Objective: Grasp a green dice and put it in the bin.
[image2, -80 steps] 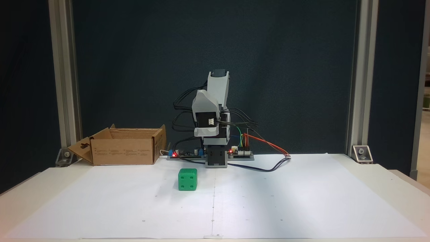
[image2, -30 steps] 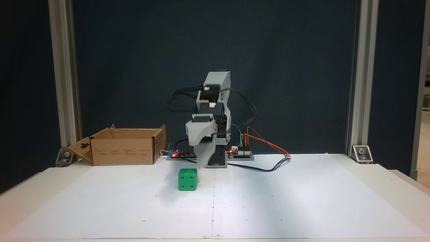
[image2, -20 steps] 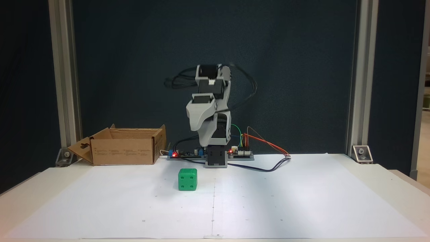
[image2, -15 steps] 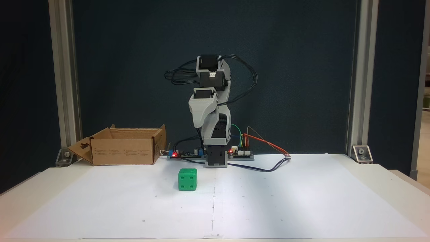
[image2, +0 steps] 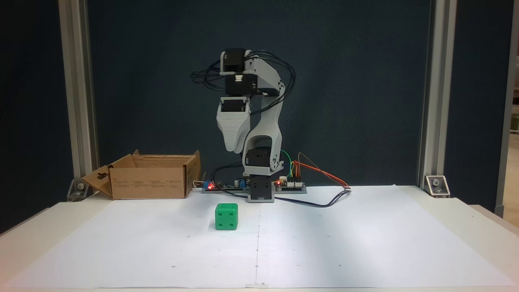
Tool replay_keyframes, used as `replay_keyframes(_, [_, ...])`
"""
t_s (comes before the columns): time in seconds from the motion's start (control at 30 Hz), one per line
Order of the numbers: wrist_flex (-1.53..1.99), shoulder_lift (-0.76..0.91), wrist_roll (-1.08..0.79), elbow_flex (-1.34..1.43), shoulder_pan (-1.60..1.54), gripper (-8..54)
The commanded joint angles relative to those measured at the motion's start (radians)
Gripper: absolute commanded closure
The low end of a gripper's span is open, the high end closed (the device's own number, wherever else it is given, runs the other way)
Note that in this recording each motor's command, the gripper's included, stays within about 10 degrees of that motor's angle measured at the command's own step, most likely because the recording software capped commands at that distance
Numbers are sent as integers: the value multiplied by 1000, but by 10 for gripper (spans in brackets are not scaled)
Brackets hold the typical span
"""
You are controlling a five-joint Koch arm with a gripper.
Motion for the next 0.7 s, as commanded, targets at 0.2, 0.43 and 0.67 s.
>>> replay_keyframes(0.2, [18,-81,-95,-124,83,-22])
replay_keyframes(0.43, [15,-129,-94,-121,87,-21])
replay_keyframes(0.67, [-38,-149,-87,-74,25,-20])
